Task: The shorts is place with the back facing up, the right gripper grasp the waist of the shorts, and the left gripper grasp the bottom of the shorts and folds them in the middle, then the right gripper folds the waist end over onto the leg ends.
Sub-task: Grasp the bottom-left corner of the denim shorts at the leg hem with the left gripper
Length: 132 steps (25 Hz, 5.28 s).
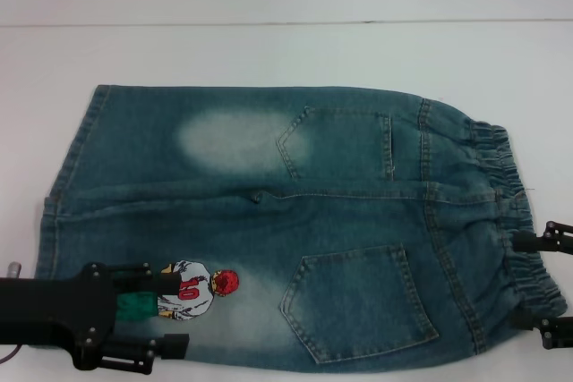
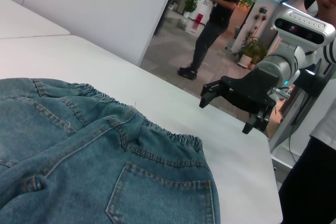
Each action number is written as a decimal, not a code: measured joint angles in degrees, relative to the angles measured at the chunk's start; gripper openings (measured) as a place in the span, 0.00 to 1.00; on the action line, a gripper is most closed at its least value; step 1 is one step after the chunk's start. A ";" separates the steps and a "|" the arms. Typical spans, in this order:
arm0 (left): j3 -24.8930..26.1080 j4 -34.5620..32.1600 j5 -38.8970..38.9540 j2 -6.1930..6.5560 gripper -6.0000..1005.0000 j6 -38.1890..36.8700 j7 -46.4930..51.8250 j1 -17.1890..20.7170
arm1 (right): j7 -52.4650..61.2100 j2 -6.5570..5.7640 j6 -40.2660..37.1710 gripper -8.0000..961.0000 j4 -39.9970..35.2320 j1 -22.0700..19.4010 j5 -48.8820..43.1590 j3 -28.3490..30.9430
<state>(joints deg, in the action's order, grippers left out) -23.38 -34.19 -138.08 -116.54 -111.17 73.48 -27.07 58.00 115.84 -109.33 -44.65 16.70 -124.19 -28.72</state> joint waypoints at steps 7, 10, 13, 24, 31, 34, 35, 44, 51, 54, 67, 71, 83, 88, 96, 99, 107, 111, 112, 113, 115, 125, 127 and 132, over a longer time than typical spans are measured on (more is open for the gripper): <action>-0.02 0.00 0.00 0.00 0.86 0.00 0.00 -0.03 | -0.06 0.26 0.69 0.96 0.08 0.25 0.00 -0.02; -0.15 0.00 0.00 0.00 0.86 0.00 0.00 -0.15 | -0.07 0.48 0.91 0.96 0.13 0.58 0.00 -0.02; -0.18 0.00 0.00 0.00 0.86 0.00 0.00 -0.21 | -0.08 0.50 0.98 0.96 0.21 0.69 0.00 -0.02; -0.63 0.20 0.00 0.00 0.85 1.08 -0.05 -0.93 | -0.08 2.28 3.22 0.96 0.74 3.31 -0.29 -0.13; -1.52 0.31 0.00 -0.04 0.84 1.70 0.03 -1.17 | 0.04 3.57 5.72 0.96 2.50 6.25 -0.65 -0.33; -1.52 0.33 0.02 -0.06 0.84 1.77 0.04 -1.16 | 0.01 3.50 6.60 0.96 3.61 6.82 -0.67 -1.00; -1.51 0.34 0.04 -0.06 0.84 1.81 0.05 -1.16 | -0.02 3.50 6.77 0.96 3.73 6.87 -0.68 -1.33; -1.49 0.36 0.05 -0.09 0.83 2.03 0.07 -1.40 | 0.28 3.58 6.99 0.96 3.82 7.11 -0.71 -3.96; -1.49 0.36 0.01 -0.09 0.83 2.10 0.06 -1.41 | 0.19 3.61 6.99 0.96 3.97 7.08 -0.71 -4.60; -1.49 0.36 0.00 -0.09 0.82 2.17 0.05 -1.40 | 0.09 3.60 6.98 0.96 3.97 7.00 -0.71 -4.61; -1.68 0.35 -0.01 -0.09 0.81 2.28 0.18 -1.40 | -0.01 3.60 6.94 0.96 3.95 6.88 -0.70 -4.77; -1.67 0.35 -0.06 -0.09 0.81 2.29 0.21 -1.40 | 0.00 3.60 6.94 0.96 3.96 6.83 -0.70 -4.77; -2.11 0.35 -0.09 -0.09 0.80 2.63 0.33 -1.40 | 0.01 3.60 6.94 0.95 3.95 6.67 -0.70 -4.77; -2.11 0.35 -0.07 -0.09 0.80 2.63 0.46 -1.40 | 0.00 3.60 6.94 0.95 3.84 6.59 -0.74 -4.77; -1.58 -5.71 0.57 -0.37 0.79 0.99 12.88 -1.56 | -1.66 3.33 7.02 0.95 3.15 5.06 -0.48 -3.61; -0.98 -9.99 1.37 -0.51 0.79 -1.64 21.73 -1.62 | -3.28 3.26 7.41 0.95 3.13 4.08 -0.44 -2.36; -4.94 -25.95 1.10 -0.24 0.78 -3.10 49.07 -1.90 | -6.25 3.28 7.22 0.95 3.07 2.99 -0.36 -1.10; -8.17 -31.12 -3.32 0.01 0.78 -3.20 58.08 -2.40 | -7.18 3.39 7.47 0.95 3.07 3.01 -0.46 -1.07; -8.65 -31.31 -4.69 0.08 0.78 -3.20 59.21 -2.82 | -7.24 3.40 7.47 0.95 3.07 3.07 -0.49 -1.07; -9.13 -31.46 -6.73 0.13 0.78 -3.16 60.23 -3.31 | -7.24 3.38 7.47 0.95 3.07 3.17 -0.51 -1.07; -9.63 -31.93 -9.78 0.13 0.77 -2.78 61.42 -3.90 | -7.26 3.23 7.47 0.95 3.04 3.28 -0.49 -1.07; -9.42 -33.87 -19.50 0.30 0.77 -0.86 63.48 -3.34 | -7.26 2.55 7.64 0.95 2.29 3.55 -0.35 -0.56; -9.30 -33.76 -19.62 0.46 0.77 -0.77 63.47 -2.85 | -7.31 2.50 7.66 0.95 2.04 3.55 -0.35 -0.54; -11.11 -32.90 -20.87 0.09 0.76 -0.55 63.50 -2.34 | -7.51 2.45 7.61 0.95 1.57 3.57 -0.35 -0.61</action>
<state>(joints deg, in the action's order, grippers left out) -34.49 -67.09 -158.95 -116.45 -111.72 136.97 -29.41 50.49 118.29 -101.73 -43.08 20.28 -124.54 -29.33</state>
